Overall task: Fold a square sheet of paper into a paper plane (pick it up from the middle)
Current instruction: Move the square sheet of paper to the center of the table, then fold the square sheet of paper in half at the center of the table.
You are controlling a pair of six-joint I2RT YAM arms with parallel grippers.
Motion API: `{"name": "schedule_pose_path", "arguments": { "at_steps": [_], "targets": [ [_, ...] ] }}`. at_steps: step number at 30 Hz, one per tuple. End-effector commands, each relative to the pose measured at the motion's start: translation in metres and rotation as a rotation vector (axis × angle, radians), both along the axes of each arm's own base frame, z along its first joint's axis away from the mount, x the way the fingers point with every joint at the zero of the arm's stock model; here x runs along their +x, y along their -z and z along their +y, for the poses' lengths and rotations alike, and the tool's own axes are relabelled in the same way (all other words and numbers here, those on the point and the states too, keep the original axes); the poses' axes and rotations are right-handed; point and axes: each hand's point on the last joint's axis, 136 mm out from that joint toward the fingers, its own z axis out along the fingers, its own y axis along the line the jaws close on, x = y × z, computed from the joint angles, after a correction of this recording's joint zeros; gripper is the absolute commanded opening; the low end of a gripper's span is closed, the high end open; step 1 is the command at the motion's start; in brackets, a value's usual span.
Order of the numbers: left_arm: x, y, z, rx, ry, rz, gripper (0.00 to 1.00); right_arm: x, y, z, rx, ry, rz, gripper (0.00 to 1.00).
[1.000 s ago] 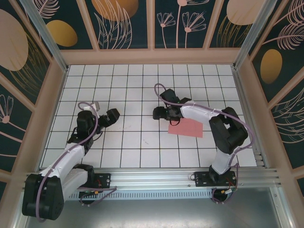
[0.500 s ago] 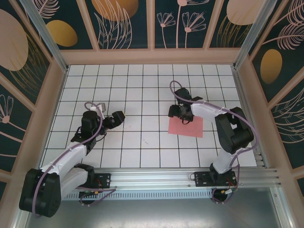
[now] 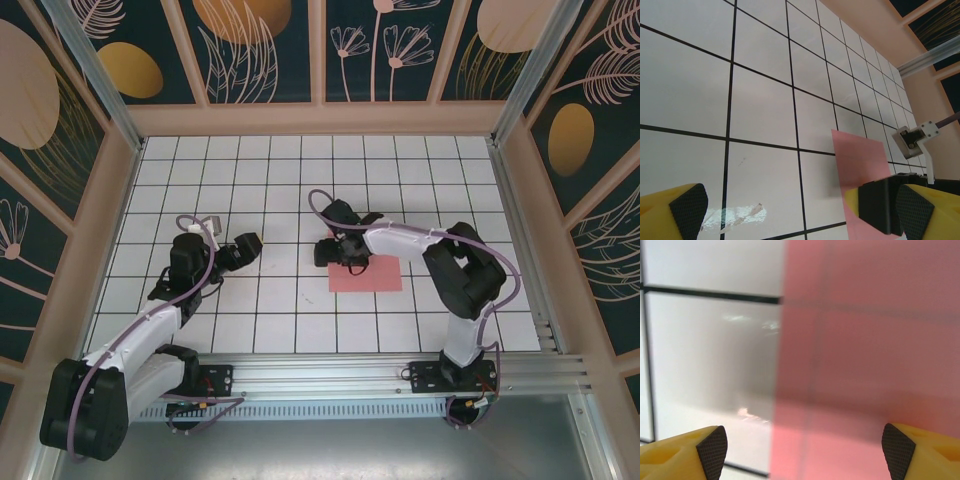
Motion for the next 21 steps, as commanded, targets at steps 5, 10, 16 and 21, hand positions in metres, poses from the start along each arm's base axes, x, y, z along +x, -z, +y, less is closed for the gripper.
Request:
{"name": "schedule_pose_path", "arguments": {
  "at_steps": [5,10,16,21],
  "targets": [
    [0.001,-0.014,-0.009,-0.035,0.035,-0.027,0.99,0.016,-0.039,-0.044,-0.143,0.106,-0.033,0.88],
    [-0.001,-0.007,-0.016,-0.068,0.059,-0.013,0.99,0.018,-0.022,-0.083,-0.187,0.179,0.037,0.9],
    [0.002,-0.002,-0.03,-0.045,0.106,0.007,0.99,0.018,-0.007,-0.084,-0.197,0.166,0.085,0.92],
    [0.003,0.002,-0.034,-0.053,0.111,0.016,0.98,0.018,0.001,-0.075,-0.197,0.146,0.102,0.94]
  ]
}}
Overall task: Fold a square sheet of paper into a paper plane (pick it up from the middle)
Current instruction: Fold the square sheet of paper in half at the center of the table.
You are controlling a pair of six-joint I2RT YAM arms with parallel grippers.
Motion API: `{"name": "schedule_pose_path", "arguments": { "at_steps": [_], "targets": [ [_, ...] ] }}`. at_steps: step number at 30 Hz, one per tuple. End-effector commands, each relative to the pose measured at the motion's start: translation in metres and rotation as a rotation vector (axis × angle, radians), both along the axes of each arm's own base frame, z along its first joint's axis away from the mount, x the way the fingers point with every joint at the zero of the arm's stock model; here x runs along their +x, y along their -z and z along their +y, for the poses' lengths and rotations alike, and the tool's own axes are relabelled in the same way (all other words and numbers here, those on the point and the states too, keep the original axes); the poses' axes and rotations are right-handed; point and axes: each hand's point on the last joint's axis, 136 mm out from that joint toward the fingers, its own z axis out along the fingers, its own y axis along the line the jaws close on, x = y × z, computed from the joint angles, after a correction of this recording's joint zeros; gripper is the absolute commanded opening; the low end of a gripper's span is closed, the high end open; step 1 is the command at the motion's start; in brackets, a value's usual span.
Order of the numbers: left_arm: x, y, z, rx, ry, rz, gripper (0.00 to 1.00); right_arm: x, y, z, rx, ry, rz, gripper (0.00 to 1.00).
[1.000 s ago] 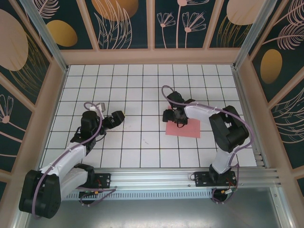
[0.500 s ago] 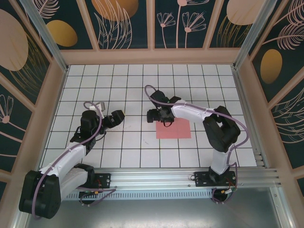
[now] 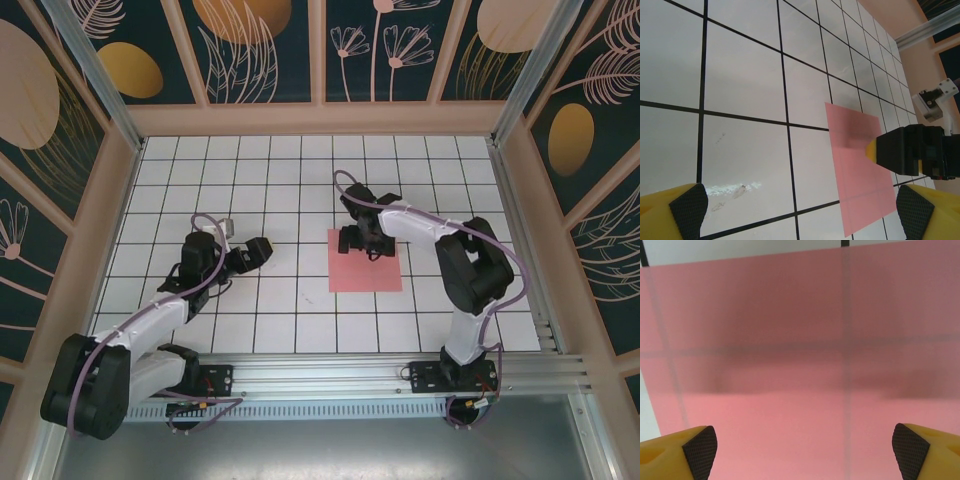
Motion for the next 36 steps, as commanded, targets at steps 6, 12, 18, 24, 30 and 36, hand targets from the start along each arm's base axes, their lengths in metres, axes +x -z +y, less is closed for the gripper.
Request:
{"name": "schedule_pose_path", "arguments": {
  "at_steps": [6,12,18,24,30,36],
  "targets": [
    [0.009,-0.016,-0.009,-0.033,0.024,-0.056,0.99,-0.009,0.016,0.013,-0.038,-0.064,0.061,0.94],
    [0.009,-0.014,-0.011,-0.031,0.034,-0.052,0.99,-0.015,0.04,0.003,-0.088,-0.059,0.105,0.94],
    [0.008,-0.013,-0.011,-0.034,0.036,-0.05,0.99,-0.025,0.052,0.002,-0.072,-0.068,0.141,0.88],
    [0.009,-0.015,-0.012,-0.038,0.042,-0.051,0.98,-0.018,0.038,0.004,-0.035,-0.07,0.108,0.79],
    [0.007,-0.016,-0.011,-0.041,0.037,-0.05,0.98,-0.011,0.016,0.008,-0.016,-0.085,0.066,0.7],
    [0.009,-0.02,-0.011,-0.045,0.03,-0.059,0.99,-0.003,-0.014,0.022,0.077,-0.099,0.004,0.46]
  ]
}}
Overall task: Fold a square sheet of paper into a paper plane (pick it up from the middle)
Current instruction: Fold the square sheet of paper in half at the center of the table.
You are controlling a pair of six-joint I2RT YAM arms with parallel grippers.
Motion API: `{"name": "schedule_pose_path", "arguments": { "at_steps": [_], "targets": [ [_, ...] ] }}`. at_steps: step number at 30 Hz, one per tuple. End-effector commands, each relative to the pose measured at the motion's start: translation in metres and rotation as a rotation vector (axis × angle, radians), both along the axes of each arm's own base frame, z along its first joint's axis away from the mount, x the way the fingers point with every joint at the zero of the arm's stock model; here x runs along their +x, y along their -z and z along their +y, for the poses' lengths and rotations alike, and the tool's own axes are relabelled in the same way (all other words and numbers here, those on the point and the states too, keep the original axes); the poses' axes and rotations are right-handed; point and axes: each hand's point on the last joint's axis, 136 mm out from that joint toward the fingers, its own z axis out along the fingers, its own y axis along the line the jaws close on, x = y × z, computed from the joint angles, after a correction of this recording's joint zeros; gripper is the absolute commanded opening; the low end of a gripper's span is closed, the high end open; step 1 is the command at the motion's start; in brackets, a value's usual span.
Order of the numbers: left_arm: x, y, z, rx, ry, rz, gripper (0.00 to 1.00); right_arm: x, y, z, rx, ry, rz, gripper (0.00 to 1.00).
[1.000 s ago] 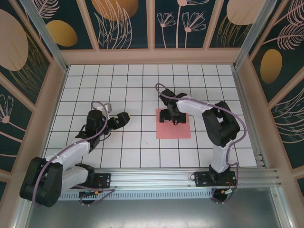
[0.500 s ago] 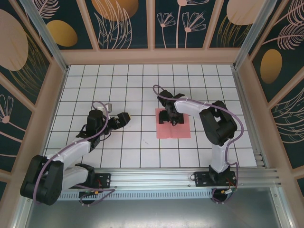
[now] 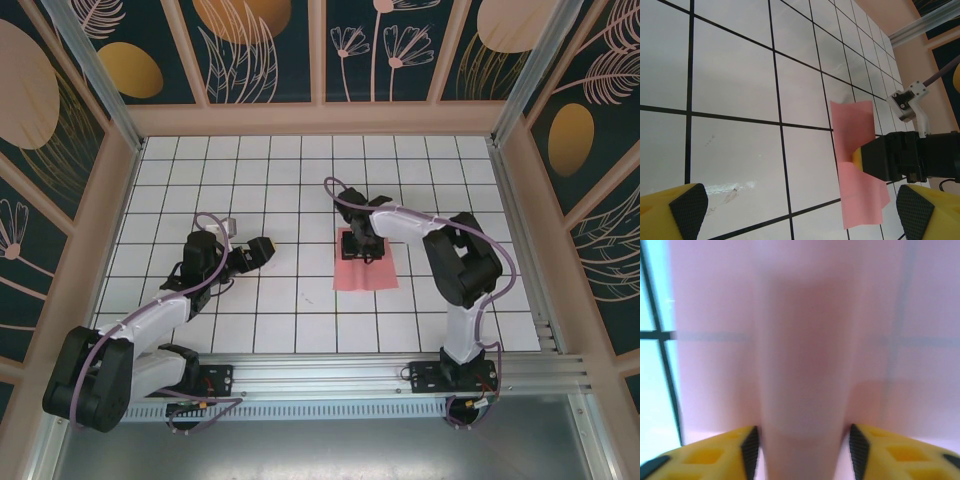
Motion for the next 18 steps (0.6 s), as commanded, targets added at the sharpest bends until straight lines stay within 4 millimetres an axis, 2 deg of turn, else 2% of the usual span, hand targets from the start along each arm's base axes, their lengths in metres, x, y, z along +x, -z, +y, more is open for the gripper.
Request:
{"name": "schedule_pose_path", "arguments": {
  "at_steps": [1,5,7,14,18],
  "targets": [
    [0.007,-0.021,-0.005,-0.03,0.005,-0.054,0.99,0.004,-0.034,0.011,0.095,-0.012,-0.048,0.45],
    [0.006,-0.024,-0.005,-0.033,0.008,-0.061,0.98,0.005,-0.056,0.027,0.2,-0.019,-0.072,0.42],
    [0.006,-0.025,-0.004,-0.031,0.002,-0.064,0.98,0.003,-0.069,0.042,0.298,-0.037,-0.079,0.39],
    [0.008,-0.037,0.0,-0.037,-0.026,-0.093,0.99,0.001,-0.119,0.1,0.68,-0.112,-0.088,0.41],
    [0.008,-0.044,-0.003,-0.051,-0.015,-0.106,0.98,0.005,-0.124,0.114,0.778,-0.104,-0.075,0.41]
  ]
}}
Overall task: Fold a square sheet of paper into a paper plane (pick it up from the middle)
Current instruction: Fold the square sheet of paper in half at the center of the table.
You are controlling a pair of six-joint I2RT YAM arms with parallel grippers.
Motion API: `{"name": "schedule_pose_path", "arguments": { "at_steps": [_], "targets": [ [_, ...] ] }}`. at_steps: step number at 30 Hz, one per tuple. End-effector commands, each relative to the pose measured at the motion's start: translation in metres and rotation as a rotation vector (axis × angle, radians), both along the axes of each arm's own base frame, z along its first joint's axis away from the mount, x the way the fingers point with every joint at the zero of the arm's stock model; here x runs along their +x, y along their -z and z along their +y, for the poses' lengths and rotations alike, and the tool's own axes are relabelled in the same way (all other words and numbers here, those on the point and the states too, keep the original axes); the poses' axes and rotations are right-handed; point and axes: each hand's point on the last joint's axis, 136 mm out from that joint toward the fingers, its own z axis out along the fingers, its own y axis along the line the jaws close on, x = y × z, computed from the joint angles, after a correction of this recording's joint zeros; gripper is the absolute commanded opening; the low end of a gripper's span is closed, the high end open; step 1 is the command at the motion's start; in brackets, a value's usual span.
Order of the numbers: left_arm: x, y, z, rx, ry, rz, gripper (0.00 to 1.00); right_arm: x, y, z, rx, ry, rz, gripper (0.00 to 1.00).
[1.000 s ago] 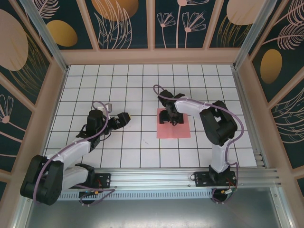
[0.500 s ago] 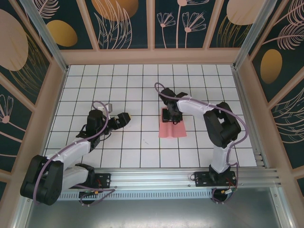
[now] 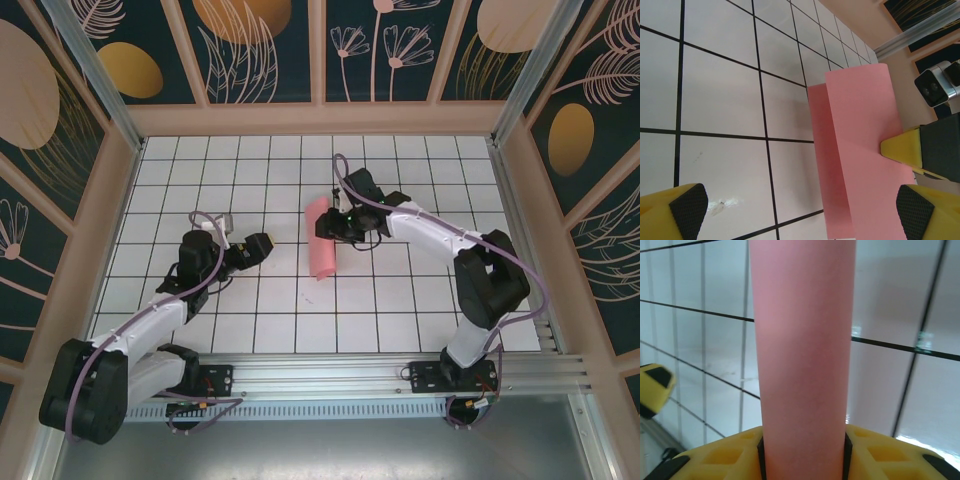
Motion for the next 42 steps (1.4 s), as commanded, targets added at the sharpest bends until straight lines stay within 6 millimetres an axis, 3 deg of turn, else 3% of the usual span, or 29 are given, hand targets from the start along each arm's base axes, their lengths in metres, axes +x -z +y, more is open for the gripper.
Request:
{"name": "schedule_pose_path", "arguments": {
  "at_steps": [1,4,6,9,11,15,18,21,29,42],
  "targets": [
    [0.005,-0.021,-0.004,-0.029,0.002,-0.042,0.99,0.002,-0.019,0.021,0.169,-0.02,0.011,0.42],
    [0.005,-0.024,-0.007,-0.047,0.017,-0.042,0.98,0.009,0.002,0.011,0.178,0.034,0.05,0.42],
    [0.003,-0.025,-0.01,-0.059,0.034,-0.041,0.99,0.011,0.027,-0.002,0.14,0.065,0.091,0.42],
    [0.001,-0.026,-0.014,-0.077,0.06,-0.039,0.98,0.005,0.055,-0.015,0.081,0.084,0.128,0.45],
    [0.0,-0.026,-0.018,-0.084,0.078,-0.037,0.98,-0.001,0.066,-0.02,0.054,0.079,0.139,0.48],
    [-0.004,-0.024,-0.032,-0.073,0.117,-0.031,0.97,0.002,0.086,-0.05,-0.013,0.134,0.154,0.53],
    [-0.004,-0.022,-0.044,-0.066,0.146,-0.019,0.91,0.0,0.091,-0.059,-0.04,0.14,0.153,0.56],
    [-0.003,-0.019,-0.056,-0.062,0.161,-0.004,0.81,-0.002,0.087,-0.054,0.018,0.114,0.16,0.58],
    [0.007,-0.008,-0.088,-0.047,0.198,0.041,0.58,0.0,0.102,-0.073,-0.093,0.173,0.158,0.58],
    [0.019,0.017,-0.128,-0.04,0.239,0.137,0.39,-0.005,0.116,-0.079,-0.16,0.155,0.167,0.56]
  ]
}}
